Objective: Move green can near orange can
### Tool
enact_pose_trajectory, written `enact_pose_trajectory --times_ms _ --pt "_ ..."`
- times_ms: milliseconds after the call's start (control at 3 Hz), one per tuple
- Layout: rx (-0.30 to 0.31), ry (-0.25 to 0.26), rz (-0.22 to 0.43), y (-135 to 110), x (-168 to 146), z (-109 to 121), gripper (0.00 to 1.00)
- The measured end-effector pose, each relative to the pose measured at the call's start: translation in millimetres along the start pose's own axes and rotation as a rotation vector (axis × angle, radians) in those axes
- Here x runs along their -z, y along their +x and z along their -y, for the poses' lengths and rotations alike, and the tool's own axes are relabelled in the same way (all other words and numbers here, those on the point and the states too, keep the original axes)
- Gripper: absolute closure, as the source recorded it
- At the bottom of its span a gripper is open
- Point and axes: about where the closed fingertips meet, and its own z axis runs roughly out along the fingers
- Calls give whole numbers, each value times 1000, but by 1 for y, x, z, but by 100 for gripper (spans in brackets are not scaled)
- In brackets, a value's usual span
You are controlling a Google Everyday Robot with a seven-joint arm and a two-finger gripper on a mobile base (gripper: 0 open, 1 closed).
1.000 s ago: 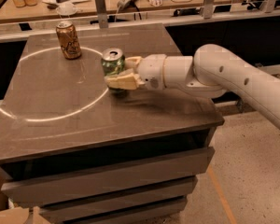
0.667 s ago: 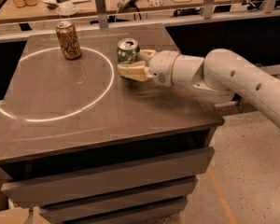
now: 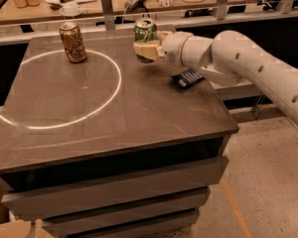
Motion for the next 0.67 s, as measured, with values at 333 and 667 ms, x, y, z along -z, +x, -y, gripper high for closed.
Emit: enact_pose_trajectory --times_ms 333,667 --pt "-10 -30 -27 -1 -38 24 100" --pt "-13 -80 -28 0 -79 34 100"
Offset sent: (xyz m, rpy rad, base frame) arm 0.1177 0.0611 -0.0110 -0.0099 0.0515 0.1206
